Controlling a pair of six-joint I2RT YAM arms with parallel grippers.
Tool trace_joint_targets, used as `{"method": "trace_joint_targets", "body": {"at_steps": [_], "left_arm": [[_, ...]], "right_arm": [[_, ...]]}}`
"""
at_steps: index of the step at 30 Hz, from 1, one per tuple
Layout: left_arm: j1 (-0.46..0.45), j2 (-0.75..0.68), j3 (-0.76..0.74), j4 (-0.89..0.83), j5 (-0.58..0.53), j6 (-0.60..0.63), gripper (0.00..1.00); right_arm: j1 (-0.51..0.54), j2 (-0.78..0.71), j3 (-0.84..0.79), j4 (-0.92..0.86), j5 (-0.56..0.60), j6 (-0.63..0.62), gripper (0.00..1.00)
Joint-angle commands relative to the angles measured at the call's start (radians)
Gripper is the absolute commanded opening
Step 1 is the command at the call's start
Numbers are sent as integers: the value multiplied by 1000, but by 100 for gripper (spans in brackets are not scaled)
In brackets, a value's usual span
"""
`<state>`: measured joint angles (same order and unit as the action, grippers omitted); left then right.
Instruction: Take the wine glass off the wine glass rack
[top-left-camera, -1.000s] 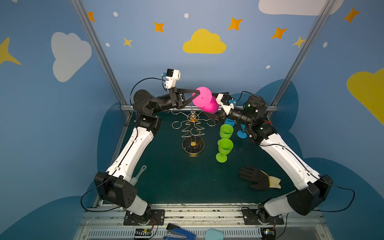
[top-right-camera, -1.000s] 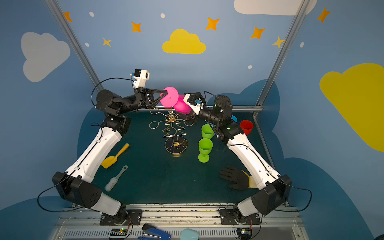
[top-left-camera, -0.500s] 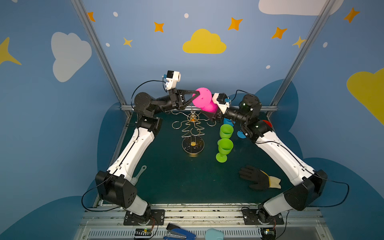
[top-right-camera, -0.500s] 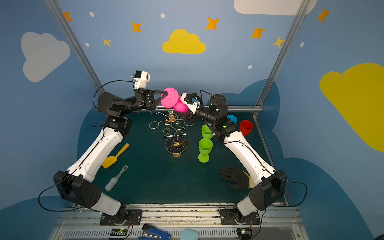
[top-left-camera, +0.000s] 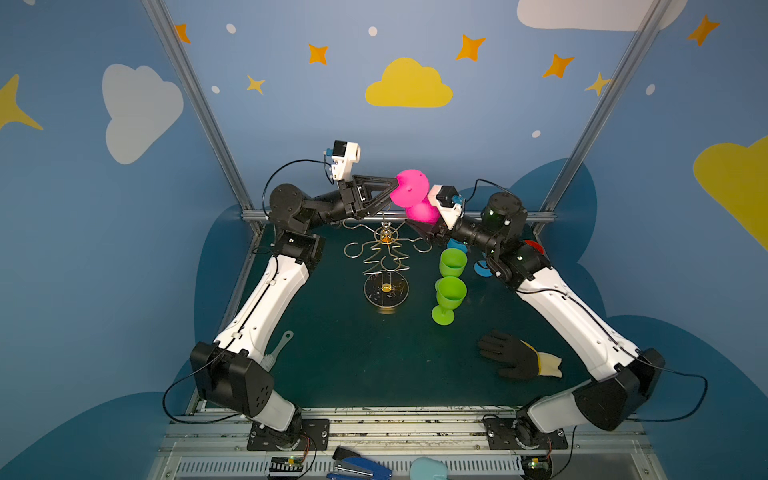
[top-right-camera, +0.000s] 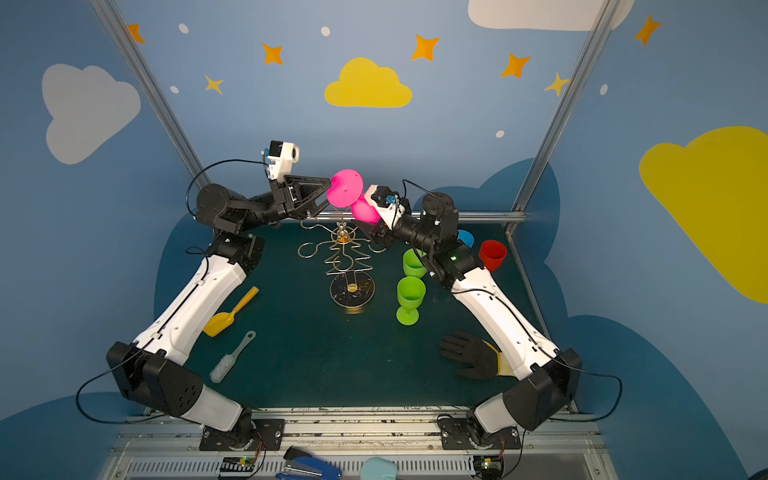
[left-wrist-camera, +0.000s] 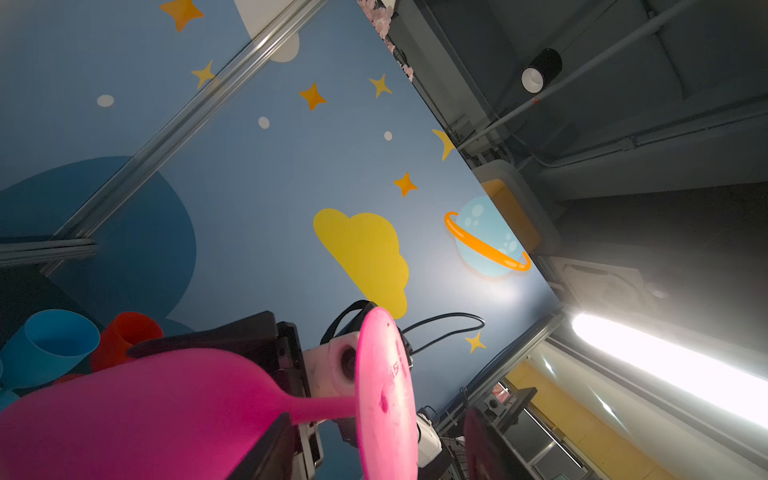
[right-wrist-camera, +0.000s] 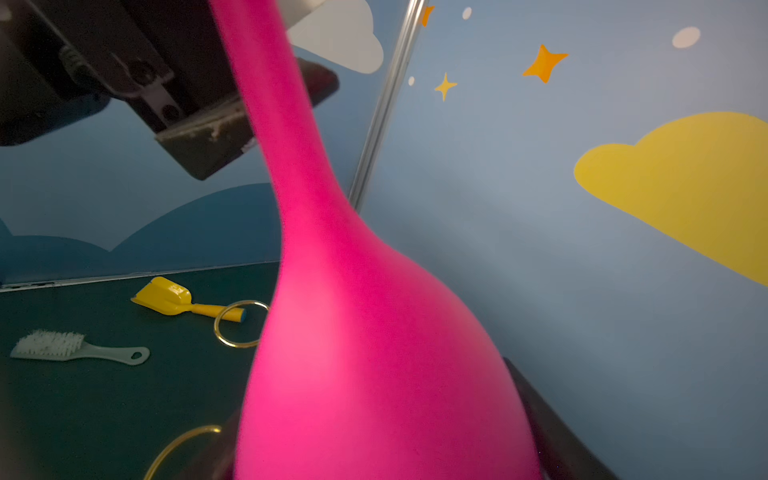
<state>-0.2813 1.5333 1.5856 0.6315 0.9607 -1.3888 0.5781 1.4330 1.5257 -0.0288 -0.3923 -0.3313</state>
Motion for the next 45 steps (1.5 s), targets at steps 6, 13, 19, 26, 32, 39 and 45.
{"method": "trace_joint_targets", "body": {"at_steps": [6, 13, 19, 26, 32, 39, 45], "left_arm": [[-3, -134, -55, -456, -198, 793, 73], [-112, -217, -246, -350, -486, 1437, 70], [-207, -240, -324, -265, -551, 1739, 67], [-273, -247, -347, -265, -579, 1888, 64], [-289, -265, -364, -256, -588, 1919, 59], [-294, -266, -366, -279, -591, 1943, 34], [-298, -266, -383, -254, -600, 1945, 4]], "right_arm": [[19, -214, -24, -404, 235, 121, 29], [33, -272, -10, -650, 295, 253, 23], [68, -259, 15, -732, 295, 279, 20], [123, -210, 37, -745, 290, 301, 18], [151, -167, 45, -750, 282, 315, 17], [170, -149, 51, -749, 270, 324, 17], [173, -139, 59, -750, 259, 328, 25]]}}
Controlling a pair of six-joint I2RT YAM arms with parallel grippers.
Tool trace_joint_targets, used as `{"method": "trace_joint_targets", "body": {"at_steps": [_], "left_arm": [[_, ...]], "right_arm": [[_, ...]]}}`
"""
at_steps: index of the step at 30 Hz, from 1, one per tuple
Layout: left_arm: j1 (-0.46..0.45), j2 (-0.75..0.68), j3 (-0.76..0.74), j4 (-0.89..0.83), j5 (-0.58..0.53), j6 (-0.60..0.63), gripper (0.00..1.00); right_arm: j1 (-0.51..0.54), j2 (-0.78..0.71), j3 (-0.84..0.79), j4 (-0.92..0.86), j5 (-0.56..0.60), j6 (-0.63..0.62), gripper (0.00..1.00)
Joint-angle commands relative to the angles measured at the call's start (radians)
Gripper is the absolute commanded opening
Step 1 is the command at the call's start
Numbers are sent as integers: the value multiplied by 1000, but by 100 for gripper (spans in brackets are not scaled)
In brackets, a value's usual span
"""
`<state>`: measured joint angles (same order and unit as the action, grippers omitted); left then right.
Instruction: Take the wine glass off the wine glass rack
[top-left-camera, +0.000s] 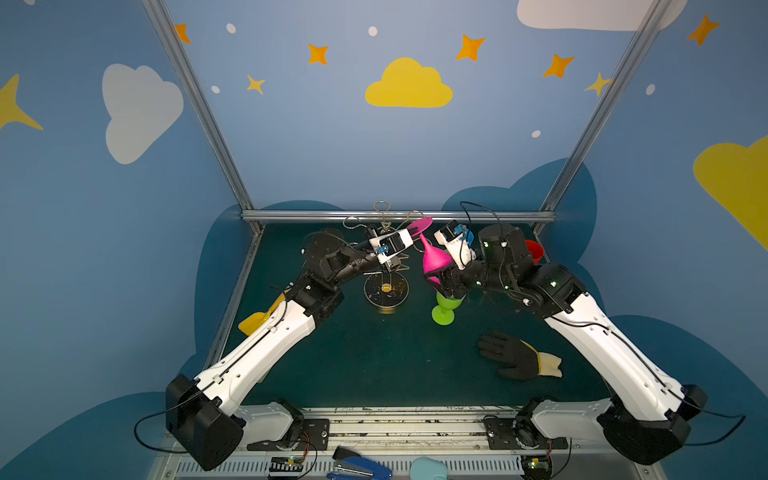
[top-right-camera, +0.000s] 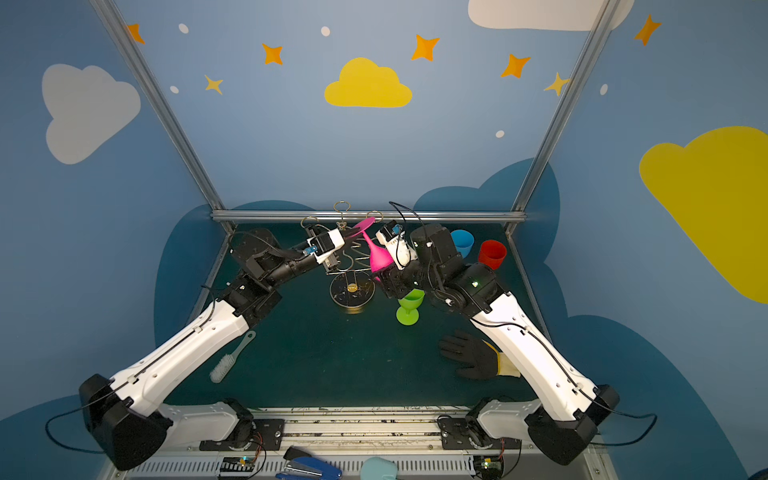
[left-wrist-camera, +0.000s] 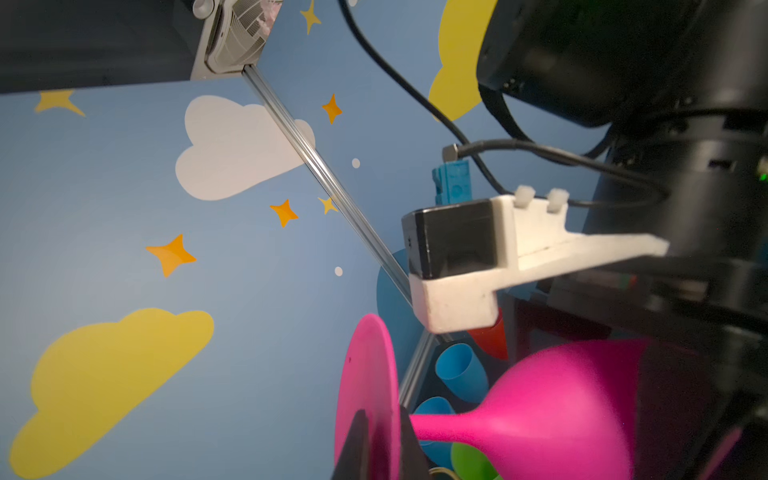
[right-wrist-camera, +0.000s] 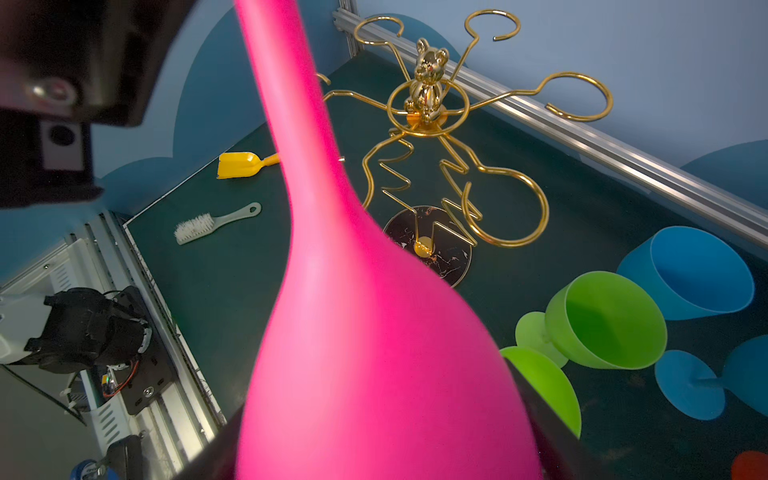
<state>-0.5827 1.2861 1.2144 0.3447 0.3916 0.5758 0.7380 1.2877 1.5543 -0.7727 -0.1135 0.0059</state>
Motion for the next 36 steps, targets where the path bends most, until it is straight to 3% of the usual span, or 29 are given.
{"method": "trace_joint_targets", "body": {"at_steps": [1, 5, 8, 16, 21, 27, 36], "left_arm": [[2, -21, -17, 40, -41, -24, 3], [4, -37, -27, 45, -123, -78, 3], [3, -55, -27, 15, -202, -148, 3], [17, -90, -51, -68, -356, -452, 3], [59, -99, -64, -82, -305, -597, 3], [76, -104, -70, -76, -236, -659, 3], [78, -107, -74, -80, -181, -684, 3]], "right_arm": [[14, 7, 33, -7, -20, -5, 34], [7, -26, 10, 45, -30, 10, 74], [-23, -83, -29, 139, -90, 34, 82], [-191, -284, -210, 467, -353, 179, 85], [-266, -388, -293, 499, -360, 223, 85], [-311, -427, -379, 512, -332, 269, 81], [-312, -304, -358, 612, -383, 304, 74]]}}
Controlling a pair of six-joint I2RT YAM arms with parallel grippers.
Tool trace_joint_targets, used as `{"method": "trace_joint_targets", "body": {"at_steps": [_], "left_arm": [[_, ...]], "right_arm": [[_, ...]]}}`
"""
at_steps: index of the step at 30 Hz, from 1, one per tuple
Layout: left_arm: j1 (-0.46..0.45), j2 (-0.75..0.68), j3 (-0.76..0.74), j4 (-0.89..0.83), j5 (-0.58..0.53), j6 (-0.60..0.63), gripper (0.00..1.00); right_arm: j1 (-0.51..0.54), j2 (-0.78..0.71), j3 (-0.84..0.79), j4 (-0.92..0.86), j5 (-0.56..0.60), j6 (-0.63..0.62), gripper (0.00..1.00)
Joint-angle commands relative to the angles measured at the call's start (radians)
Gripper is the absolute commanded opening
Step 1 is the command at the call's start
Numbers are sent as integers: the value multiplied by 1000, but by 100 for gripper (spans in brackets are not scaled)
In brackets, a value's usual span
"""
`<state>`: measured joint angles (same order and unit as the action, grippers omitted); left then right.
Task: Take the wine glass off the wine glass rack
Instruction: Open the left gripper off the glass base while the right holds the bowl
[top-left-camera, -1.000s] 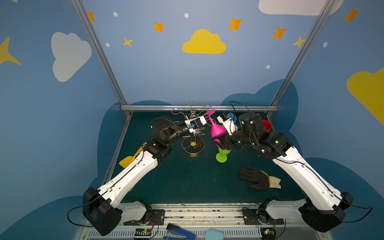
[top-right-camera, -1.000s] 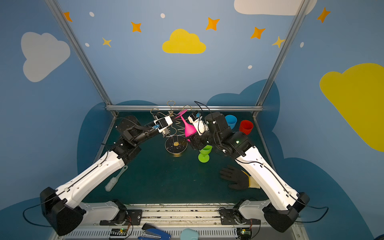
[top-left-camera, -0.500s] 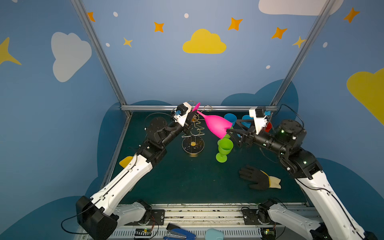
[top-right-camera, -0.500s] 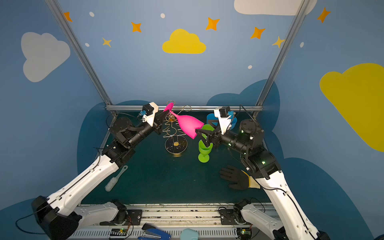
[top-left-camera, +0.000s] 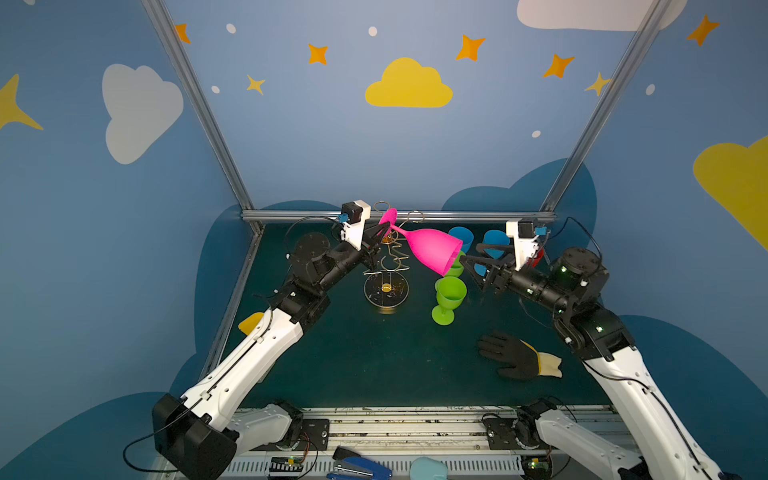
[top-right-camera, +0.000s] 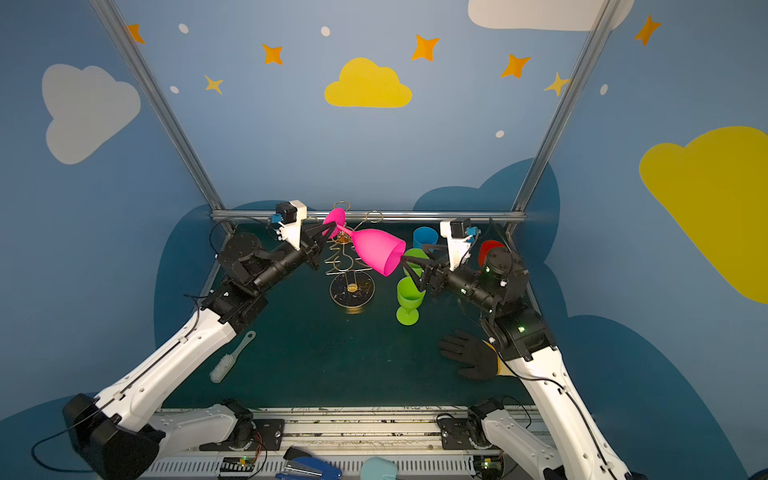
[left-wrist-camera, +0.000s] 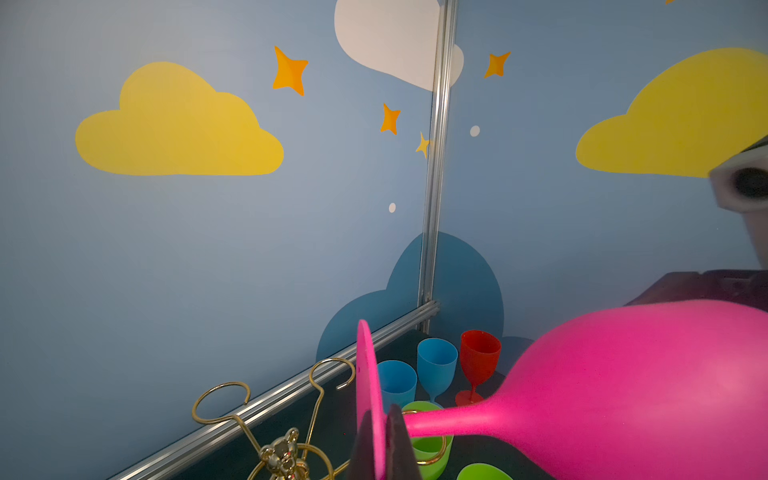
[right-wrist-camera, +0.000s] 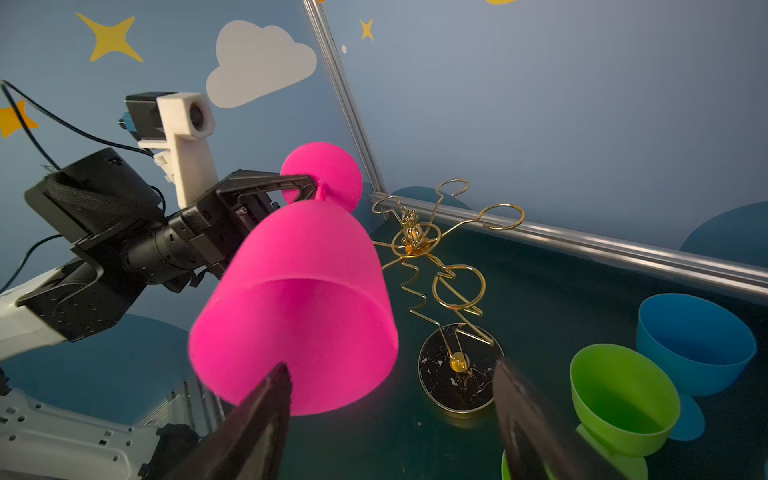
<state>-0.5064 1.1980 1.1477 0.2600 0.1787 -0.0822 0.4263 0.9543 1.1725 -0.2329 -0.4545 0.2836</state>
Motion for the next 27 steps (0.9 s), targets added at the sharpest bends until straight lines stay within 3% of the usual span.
{"method": "trace_joint_targets", "body": {"at_steps": [1, 6, 14, 17, 19, 22, 24, 26, 27], "left_arm": [[2, -17, -8, 7, 37, -28, 3], [2, -12, -12, 13, 75, -40, 3], [4, -11, -17, 15, 99, -34, 3], [6, -14, -22, 15, 89, -31, 9], [8, -22, -28, 16, 78, -27, 21], [14, -50, -44, 21, 26, -27, 63], [26, -79, -59, 21, -12, -33, 85], [42, -114, -80, 21, -48, -39, 99], [54, -134, -94, 21, -71, -45, 100]], "right_arm": [[1, 46, 30, 83, -47, 30, 73], [19, 120, 58, 128, -67, 53, 63], [36, 157, 88, 158, -69, 79, 4], [37, 156, 97, 149, -53, 87, 0], [36, 145, 99, 144, -34, 82, 0], [34, 125, 117, 98, -5, 50, 0], [32, 110, 147, 35, 21, 9, 0], [32, 93, 172, -22, 41, -31, 0], [33, 84, 187, -56, 52, -50, 0]]}}
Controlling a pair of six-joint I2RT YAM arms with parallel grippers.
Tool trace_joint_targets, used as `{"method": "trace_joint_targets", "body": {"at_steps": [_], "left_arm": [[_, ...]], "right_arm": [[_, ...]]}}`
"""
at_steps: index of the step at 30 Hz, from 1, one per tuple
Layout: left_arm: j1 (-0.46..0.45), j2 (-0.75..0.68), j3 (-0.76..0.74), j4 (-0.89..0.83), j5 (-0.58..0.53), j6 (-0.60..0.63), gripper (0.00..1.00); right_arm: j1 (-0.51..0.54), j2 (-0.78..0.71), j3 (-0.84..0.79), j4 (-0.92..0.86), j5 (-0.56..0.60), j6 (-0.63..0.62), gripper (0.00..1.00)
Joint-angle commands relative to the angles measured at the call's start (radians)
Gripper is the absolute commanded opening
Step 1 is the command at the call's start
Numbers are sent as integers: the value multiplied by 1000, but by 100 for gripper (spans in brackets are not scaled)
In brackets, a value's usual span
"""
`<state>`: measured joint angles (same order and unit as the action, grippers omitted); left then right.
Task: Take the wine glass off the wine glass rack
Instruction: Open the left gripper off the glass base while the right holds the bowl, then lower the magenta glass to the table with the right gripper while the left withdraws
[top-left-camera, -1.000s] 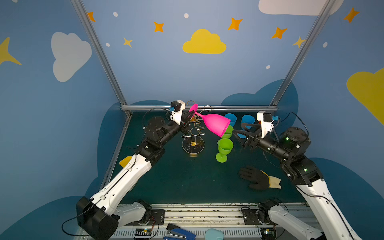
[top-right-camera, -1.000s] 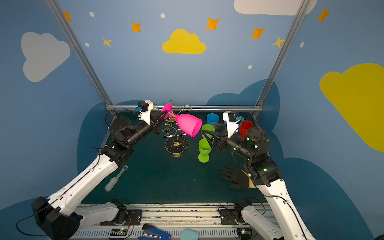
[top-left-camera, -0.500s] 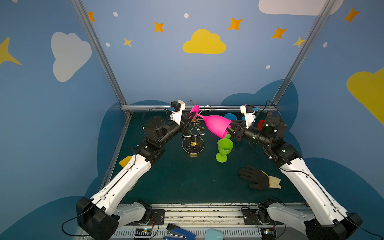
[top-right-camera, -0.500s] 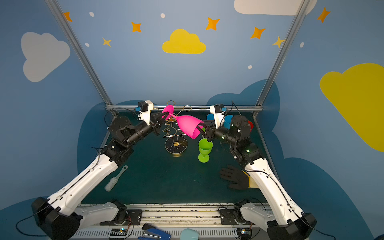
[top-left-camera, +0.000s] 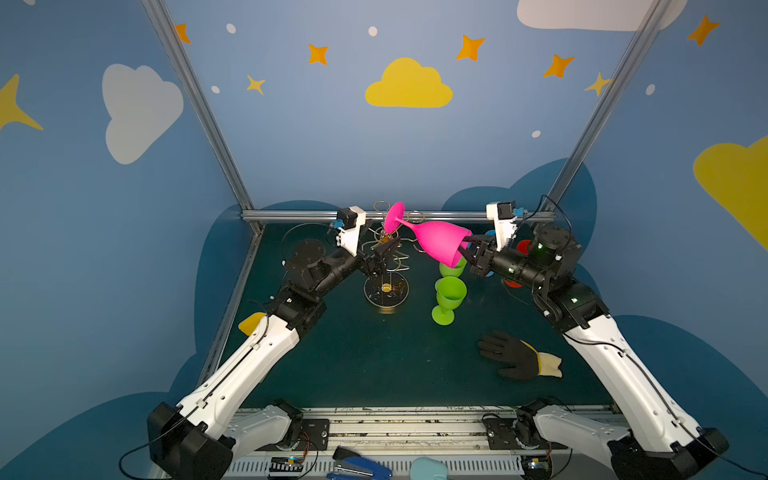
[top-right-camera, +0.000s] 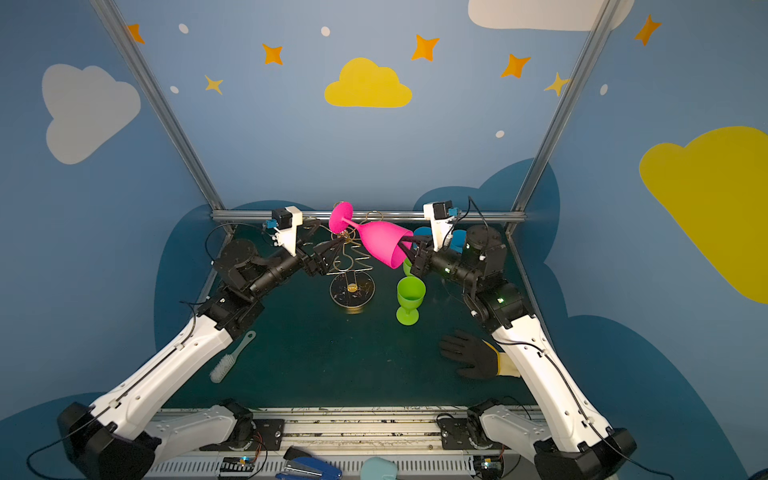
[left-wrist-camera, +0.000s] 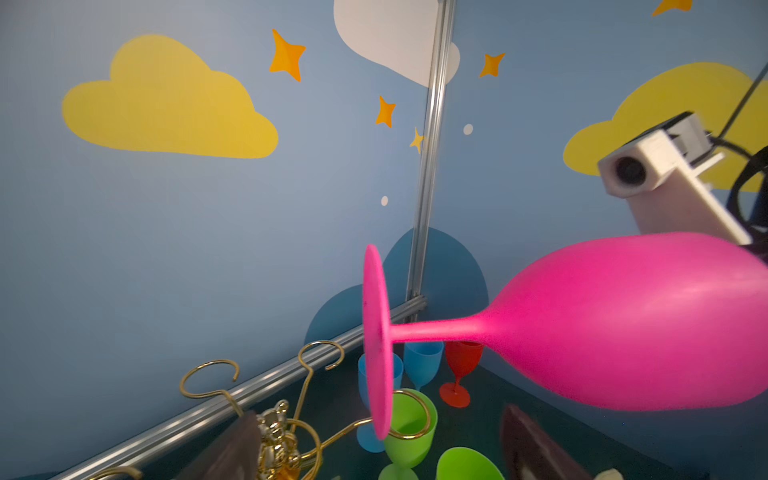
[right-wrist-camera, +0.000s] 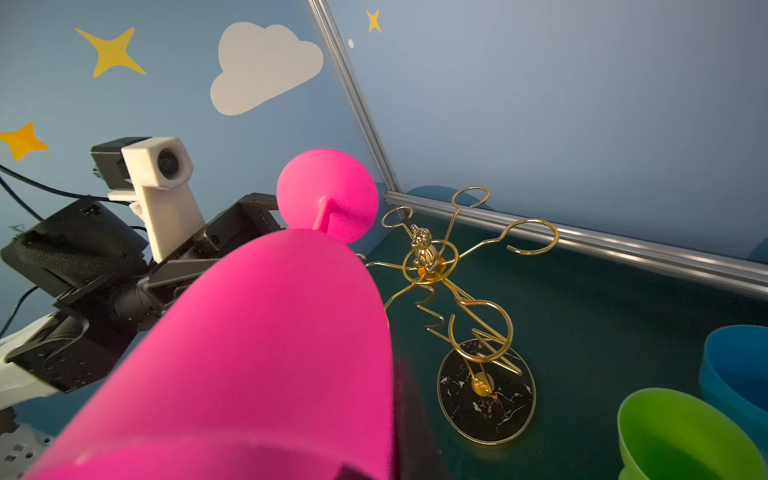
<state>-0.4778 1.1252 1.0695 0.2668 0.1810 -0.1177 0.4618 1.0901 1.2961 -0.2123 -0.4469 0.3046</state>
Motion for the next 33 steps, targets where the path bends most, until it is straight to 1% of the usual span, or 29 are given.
{"method": "trace_joint_targets", "body": {"at_steps": [1, 5, 9, 12, 15, 19, 23, 26, 33], "left_arm": [[38, -79, -29, 14, -95, -18, 100], [127, -152, -121, 59, -171, -73, 100], [270, -189, -169, 90, -134, -162, 100], [344, -193, -178, 94, -114, -203, 100], [390, -191, -193, 100, -99, -239, 100], [442, -194, -215, 116, -82, -268, 100], [487, -194, -223, 126, -64, -300, 100], [500, -194, -226, 130, -51, -311, 100], [511, -196, -238, 131, -48, -313, 100]], "right_arm": [[0, -58, 75, -107, 55, -90, 0], [25, -68, 138, -260, 70, -184, 0], [121, -53, 202, -431, 98, -286, 0], [188, -29, 233, -561, 118, -330, 0], [251, -6, 236, -674, 168, -357, 0], [318, 21, 205, -791, 291, -352, 0], [363, 57, 140, -839, 397, -305, 0], [391, 114, 108, -865, 466, -277, 0], [403, 271, 82, -848, 503, -227, 0]]}}
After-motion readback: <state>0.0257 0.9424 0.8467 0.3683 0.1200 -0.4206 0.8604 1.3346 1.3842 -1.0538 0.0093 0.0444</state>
